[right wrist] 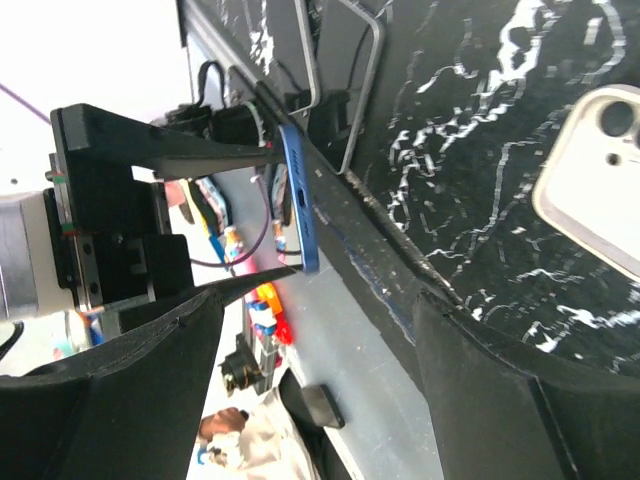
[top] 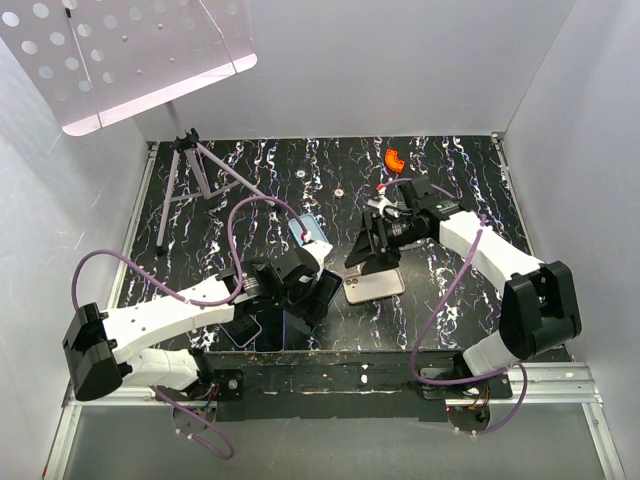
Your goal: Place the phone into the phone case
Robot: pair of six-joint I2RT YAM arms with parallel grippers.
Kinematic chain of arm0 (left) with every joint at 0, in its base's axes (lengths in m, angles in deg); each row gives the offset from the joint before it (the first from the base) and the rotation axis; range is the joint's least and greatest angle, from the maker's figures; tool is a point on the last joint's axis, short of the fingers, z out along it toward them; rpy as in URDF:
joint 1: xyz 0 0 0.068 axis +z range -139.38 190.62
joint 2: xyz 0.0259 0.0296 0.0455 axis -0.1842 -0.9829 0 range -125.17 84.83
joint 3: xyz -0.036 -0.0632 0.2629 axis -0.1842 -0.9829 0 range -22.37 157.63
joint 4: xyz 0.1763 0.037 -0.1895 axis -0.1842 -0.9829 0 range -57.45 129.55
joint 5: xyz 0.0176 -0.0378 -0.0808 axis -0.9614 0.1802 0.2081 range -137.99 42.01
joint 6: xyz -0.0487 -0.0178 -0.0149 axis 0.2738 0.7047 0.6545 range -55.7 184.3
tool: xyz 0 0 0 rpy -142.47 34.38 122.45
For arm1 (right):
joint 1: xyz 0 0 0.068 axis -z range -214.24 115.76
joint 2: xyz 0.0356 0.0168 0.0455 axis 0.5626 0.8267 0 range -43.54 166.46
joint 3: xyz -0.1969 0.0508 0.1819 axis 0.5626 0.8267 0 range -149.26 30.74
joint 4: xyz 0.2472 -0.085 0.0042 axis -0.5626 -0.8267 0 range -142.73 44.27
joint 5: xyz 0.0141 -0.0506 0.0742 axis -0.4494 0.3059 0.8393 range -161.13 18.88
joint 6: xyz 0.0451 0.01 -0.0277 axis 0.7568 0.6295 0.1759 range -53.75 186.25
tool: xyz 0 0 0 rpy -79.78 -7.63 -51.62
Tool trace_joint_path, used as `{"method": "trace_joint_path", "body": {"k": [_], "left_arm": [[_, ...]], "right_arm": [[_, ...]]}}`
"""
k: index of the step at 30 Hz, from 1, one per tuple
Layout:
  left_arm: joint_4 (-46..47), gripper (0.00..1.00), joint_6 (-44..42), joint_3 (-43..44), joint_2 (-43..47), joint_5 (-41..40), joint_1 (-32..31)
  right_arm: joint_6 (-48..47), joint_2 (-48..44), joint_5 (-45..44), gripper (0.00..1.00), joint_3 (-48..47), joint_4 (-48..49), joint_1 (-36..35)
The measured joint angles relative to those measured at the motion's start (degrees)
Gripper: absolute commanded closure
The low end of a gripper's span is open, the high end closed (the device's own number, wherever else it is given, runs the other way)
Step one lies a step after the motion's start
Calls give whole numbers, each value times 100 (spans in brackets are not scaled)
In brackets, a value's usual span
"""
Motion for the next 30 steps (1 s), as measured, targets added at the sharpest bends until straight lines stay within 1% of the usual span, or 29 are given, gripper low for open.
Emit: {"method": "trace_joint_path", "body": {"k": [3,7,12,15,18,21,22,26,27,28,30], "left_arm": [[63,100,-76,0,94,-85,-170],[105,100,-127,0,118,-170,-302],[114,100,-146,0,118,-278,-363],[114,100,-146,0,118,-348,-376],[116,100,-144,0,122,-374,-402],[118,100,-138,0,127,-378,-437],[118,100,-131,0,127,-380,-446],[118,100,-118,0,127,-409,-483],[116,100,-105,0,127,-409,-490],[116,100,-98,0,131,-417,-494],[109,100,-37,0,149,-415,-496]], "right_arm": [[-11,260,317,20,-188,0,-223],[-35,603,638,25,-385,-2,-533],[-175,1001,820,40,-599,-68,-855],[-264,1217,946,43,-636,-140,-979],[-315,1381,1049,51,-636,-179,-1067],[-326,1451,1193,56,-636,-168,-1141],[-323,1471,1239,59,-636,-160,-1165],[-323,1567,1331,78,-636,-114,-1211],[-326,1596,1355,87,-636,-105,-1224],[-313,1628,1368,97,-636,-90,-1224],[-457,1655,1421,99,-632,-33,-1228]]}}
